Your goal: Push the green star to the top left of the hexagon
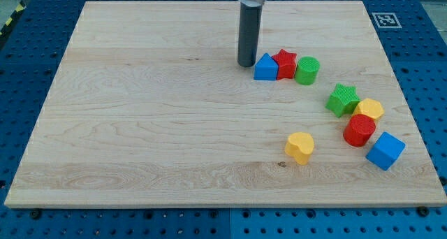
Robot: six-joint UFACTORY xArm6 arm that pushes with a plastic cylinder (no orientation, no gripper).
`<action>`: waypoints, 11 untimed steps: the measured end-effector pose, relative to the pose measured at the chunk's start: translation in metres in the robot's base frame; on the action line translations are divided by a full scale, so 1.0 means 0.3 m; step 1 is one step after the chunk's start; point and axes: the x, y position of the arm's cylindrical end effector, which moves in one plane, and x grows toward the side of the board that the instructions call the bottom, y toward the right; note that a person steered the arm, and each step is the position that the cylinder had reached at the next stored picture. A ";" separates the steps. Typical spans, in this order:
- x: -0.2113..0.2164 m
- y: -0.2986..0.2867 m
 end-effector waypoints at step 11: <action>0.310 0.417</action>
